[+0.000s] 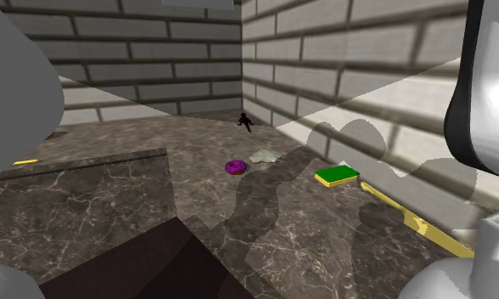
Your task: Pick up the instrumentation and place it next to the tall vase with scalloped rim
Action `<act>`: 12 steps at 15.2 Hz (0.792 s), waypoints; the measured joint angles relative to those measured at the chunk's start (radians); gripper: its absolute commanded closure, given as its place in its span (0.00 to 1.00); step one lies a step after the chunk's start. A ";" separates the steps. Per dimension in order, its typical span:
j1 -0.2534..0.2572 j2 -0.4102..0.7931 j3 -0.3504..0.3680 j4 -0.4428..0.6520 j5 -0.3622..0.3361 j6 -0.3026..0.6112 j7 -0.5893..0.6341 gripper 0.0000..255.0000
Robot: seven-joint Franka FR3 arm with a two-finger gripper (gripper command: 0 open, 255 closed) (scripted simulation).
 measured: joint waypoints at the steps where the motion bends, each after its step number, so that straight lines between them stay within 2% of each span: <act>1: -0.003 0.013 -0.001 0.020 0.002 -0.007 -0.006 0.00; 4: 0.010 0.016 -0.002 0.023 -0.001 0.012 0.010 0.00; 7: -0.003 0.020 -0.005 0.033 0.004 0.007 -0.011 0.00; 8: 0.002 0.014 -0.005 0.023 0.003 0.015 -0.005 1.00; 12: -0.019 0.019 -0.004 0.030 0.012 -0.032 -0.036 1.00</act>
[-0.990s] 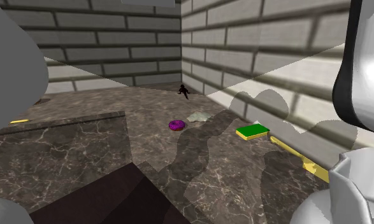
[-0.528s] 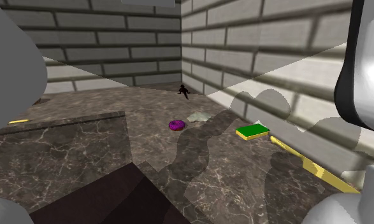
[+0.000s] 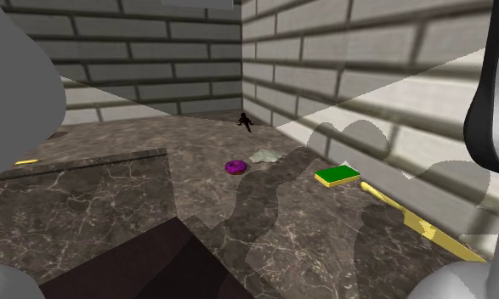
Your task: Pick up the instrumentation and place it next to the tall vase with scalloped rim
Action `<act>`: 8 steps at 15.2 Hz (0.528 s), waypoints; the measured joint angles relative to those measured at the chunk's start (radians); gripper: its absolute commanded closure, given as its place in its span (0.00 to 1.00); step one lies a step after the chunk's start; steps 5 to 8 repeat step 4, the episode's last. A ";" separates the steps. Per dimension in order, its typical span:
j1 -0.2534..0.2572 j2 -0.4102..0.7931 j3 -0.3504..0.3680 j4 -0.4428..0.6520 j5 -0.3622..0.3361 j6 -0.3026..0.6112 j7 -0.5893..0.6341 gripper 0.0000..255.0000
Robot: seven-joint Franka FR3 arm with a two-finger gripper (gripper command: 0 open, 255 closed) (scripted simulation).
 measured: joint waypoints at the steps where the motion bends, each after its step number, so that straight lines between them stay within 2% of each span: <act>1: 0.001 0.004 0.001 0.007 0.001 -0.017 0.000 1.00; 4: 0.000 0.019 0.003 0.027 0.003 -0.060 -0.002 1.00; 8: 0.000 0.019 0.003 0.027 0.003 -0.060 -0.002 1.00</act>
